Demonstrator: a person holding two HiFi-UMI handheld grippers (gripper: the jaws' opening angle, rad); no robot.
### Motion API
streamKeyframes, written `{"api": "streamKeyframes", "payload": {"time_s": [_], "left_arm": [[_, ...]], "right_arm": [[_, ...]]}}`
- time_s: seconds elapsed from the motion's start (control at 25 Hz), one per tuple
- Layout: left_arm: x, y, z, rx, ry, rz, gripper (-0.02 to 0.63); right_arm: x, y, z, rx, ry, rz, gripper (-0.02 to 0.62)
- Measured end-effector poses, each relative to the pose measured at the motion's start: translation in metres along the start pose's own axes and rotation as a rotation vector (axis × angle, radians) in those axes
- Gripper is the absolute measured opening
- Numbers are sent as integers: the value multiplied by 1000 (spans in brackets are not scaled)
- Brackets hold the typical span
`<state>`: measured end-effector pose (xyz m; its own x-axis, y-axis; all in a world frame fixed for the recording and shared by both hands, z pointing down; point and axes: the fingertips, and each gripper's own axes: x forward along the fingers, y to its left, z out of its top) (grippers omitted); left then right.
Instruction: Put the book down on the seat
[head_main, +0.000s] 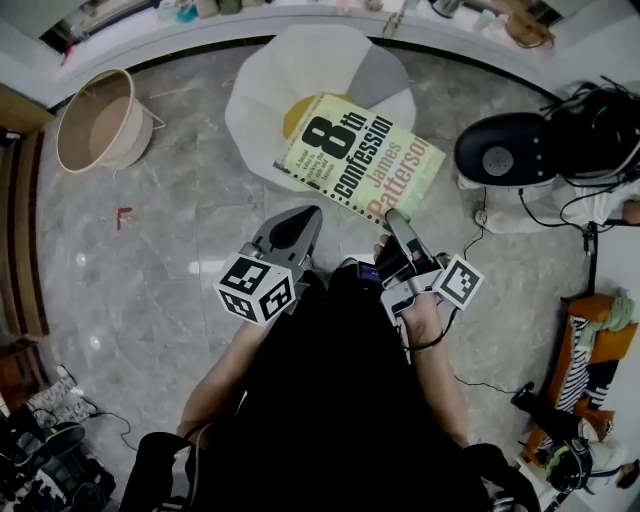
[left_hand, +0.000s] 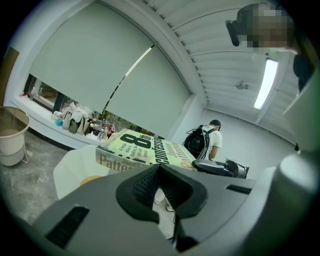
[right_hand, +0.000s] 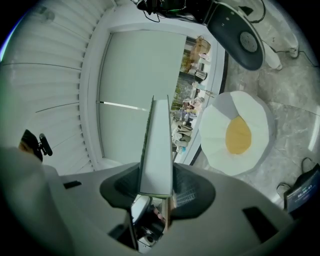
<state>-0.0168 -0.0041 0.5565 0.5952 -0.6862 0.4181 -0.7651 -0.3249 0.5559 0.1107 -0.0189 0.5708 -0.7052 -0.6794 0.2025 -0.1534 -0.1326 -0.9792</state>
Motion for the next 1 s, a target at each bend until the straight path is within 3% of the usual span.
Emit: {"api": "streamKeyframes", "payload": {"time_s": [0.4, 1.0], "left_arm": [[-4, 8, -7, -1, 14, 15, 11], [-18, 5, -2, 22, -24, 68, 11]], "right_arm": [[1, -2, 0, 0, -7, 7, 178], [0, -4, 0, 42, 16, 95, 178]]}}
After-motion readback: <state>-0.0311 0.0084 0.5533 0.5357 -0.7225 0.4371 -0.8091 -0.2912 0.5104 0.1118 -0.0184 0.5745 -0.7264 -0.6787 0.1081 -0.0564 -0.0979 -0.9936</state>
